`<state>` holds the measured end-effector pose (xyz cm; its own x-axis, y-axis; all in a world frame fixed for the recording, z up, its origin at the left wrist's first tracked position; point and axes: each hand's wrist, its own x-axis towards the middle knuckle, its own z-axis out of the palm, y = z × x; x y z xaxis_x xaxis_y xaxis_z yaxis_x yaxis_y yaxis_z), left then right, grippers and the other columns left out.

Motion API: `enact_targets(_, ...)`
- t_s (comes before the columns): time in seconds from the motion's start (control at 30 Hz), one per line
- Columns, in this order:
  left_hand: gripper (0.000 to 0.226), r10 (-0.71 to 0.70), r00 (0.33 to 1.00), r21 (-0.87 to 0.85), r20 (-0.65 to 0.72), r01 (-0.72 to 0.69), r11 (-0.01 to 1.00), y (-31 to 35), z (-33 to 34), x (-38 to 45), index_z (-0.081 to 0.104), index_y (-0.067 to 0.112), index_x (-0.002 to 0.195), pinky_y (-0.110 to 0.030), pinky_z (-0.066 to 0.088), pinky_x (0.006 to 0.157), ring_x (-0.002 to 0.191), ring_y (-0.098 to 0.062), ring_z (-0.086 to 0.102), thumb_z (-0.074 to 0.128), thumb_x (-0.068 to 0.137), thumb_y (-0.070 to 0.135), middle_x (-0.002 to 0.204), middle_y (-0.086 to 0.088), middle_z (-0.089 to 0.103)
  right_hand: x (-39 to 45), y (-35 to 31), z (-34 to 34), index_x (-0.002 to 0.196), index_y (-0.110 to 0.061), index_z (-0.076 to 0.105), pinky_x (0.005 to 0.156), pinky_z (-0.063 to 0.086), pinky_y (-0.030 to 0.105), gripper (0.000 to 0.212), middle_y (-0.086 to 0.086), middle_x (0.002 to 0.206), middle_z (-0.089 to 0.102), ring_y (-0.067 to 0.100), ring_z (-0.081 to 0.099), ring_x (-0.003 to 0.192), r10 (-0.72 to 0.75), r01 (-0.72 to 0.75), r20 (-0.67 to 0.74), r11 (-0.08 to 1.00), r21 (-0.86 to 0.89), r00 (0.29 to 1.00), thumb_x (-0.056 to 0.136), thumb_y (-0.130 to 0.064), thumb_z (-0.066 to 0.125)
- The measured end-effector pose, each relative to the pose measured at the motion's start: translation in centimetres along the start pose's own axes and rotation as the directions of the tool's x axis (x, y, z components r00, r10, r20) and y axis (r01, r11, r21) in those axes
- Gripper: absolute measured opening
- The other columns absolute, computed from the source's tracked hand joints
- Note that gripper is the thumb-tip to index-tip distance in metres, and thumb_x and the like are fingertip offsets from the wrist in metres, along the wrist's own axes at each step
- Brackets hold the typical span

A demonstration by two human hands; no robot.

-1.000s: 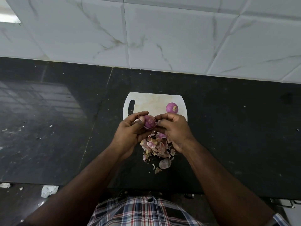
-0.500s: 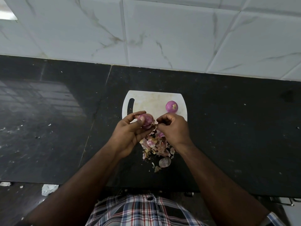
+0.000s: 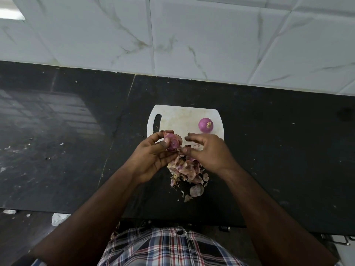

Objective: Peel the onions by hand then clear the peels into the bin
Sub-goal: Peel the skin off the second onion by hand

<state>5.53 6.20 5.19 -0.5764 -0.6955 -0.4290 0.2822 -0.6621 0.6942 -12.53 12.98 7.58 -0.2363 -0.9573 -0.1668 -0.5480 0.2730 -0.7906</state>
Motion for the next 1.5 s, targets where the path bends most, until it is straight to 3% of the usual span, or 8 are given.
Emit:
enact_targets(0.07, 0.044, 0.014, 1.0, 0.029, 0.027, -0.014, 0.999, -0.1, 0.0, 0.0, 0.06, 0.009, 0.129, -0.034, 0.061, 0.085, 0.095, -0.024, 0.071, 0.063, 0.086, 0.013, 0.114, -0.016, 0.071, 0.2, -0.4, 0.4, 0.131, -0.022, 0.064, 0.093, 0.055, 0.026, 0.052, -0.008, 0.127, 0.068, 0.005, 0.066, 0.109, 0.003, -0.004, 0.011, 0.996, 0.093, 1.0, 0.083, -0.037, 0.078)
enact_targets(0.13, 0.042, 0.023, 0.999, 0.049, 0.046, -0.025, 0.999, -0.3, 0.0, -0.1, 0.062, 0.009, 0.128, -0.033, 0.062, 0.082, 0.097, -0.024, 0.072, 0.063, 0.086, 0.011, 0.116, -0.016, 0.071, 0.4, -1.1, 0.6, 0.126, -0.022, 0.067, 0.09, 0.059, 0.035, 0.049, -0.008, 0.117, 0.072, 0.004, 0.069, 0.1, -0.009, 0.006, 0.025, 0.991, 0.131, 1.0, 0.08, -0.035, 0.078)
enact_targets(0.33, 0.044, 0.074, 0.996, 0.147, 0.05, -0.081, 0.986, -0.4, -0.2, -0.1, 0.065, 0.01, 0.125, -0.039, 0.059, 0.088, 0.102, -0.027, 0.07, 0.068, 0.082, 0.009, 0.121, -0.017, 0.069, 0.9, -1.4, 0.6, 0.116, -0.021, 0.072, 0.084, 0.06, 0.029, 0.04, -0.012, 0.101, 0.073, 0.001, 0.07, 0.089, -0.049, 0.047, 0.048, 0.998, 0.046, 0.998, 0.076, -0.018, 0.075)
enact_targets(0.7, 0.044, 0.117, 0.991, 0.194, 0.063, -0.128, 0.973, -0.6, 0.2, 0.0, 0.067, 0.009, 0.123, -0.03, 0.06, 0.077, 0.101, -0.027, 0.073, 0.069, 0.079, 0.007, 0.118, -0.019, 0.071, 0.4, -1.2, 1.1, 0.112, -0.021, 0.07, 0.073, 0.062, 0.033, 0.036, -0.007, 0.101, 0.074, 0.007, 0.072, 0.081, -0.107, 0.106, -0.017, 0.994, -0.034, 0.994, 0.076, -0.02, 0.074)
enact_targets(1.13, 0.041, 0.078, 0.995, 0.181, 0.066, -0.089, 0.979, -0.7, 0.0, -0.1, 0.067, 0.014, 0.124, -0.035, 0.062, 0.081, 0.101, -0.027, 0.072, 0.065, 0.084, 0.014, 0.117, -0.013, 0.073, 1.1, 0.0, 0.8, 0.103, -0.017, 0.076, 0.079, 0.062, 0.033, 0.028, -0.004, 0.092, 0.075, 0.008, 0.071, 0.082, -0.091, 0.091, -0.059, 0.996, -0.014, 0.994, 0.086, -0.002, 0.059)
enact_targets(1.27, 0.043, 0.071, 0.997, 0.204, 0.04, -0.078, 0.976, -0.7, -0.2, 0.3, 0.065, 0.014, 0.127, -0.04, 0.058, 0.089, 0.099, -0.027, 0.071, 0.065, 0.084, 0.019, 0.114, -0.014, 0.073, 1.6, 0.5, 0.0, 0.119, -0.012, 0.07, 0.083, 0.062, 0.044, 0.027, 0.001, 0.109, 0.073, 0.016, 0.073, 0.096, 0.028, -0.071, 0.138, 0.946, 0.316, 0.99, 0.093, -0.02, 0.068)
enact_targets(1.37, 0.044, 0.059, 0.998, 0.207, 0.017, -0.061, 0.977, -0.7, -0.3, 0.4, 0.058, 0.006, 0.129, -0.037, 0.06, 0.083, 0.092, -0.025, 0.072, 0.066, 0.086, 0.016, 0.105, -0.014, 0.074, 1.4, 0.5, -0.2, 0.124, -0.022, 0.068, 0.09, 0.059, 0.037, 0.048, -0.009, 0.114, 0.073, 0.007, 0.071, 0.102, -0.042, 0.009, 0.168, 0.982, 0.191, 0.985, 0.08, -0.039, 0.08)
enact_targets(1.5, 0.03, 0.077, 0.997, 0.271, 0.02, -0.079, 0.959, -0.7, -0.3, 0.4, 0.062, 0.008, 0.119, -0.036, 0.06, 0.08, 0.09, -0.025, 0.071, 0.065, 0.089, 0.013, 0.103, -0.015, 0.074, 1.3, -0.1, -0.1, 0.111, -0.024, 0.073, 0.082, 0.059, 0.028, 0.033, -0.013, 0.099, 0.074, 0.001, 0.071, 0.09, -0.089, 0.081, 0.1, 0.993, 0.085, 0.991, 0.079, -0.025, 0.079)
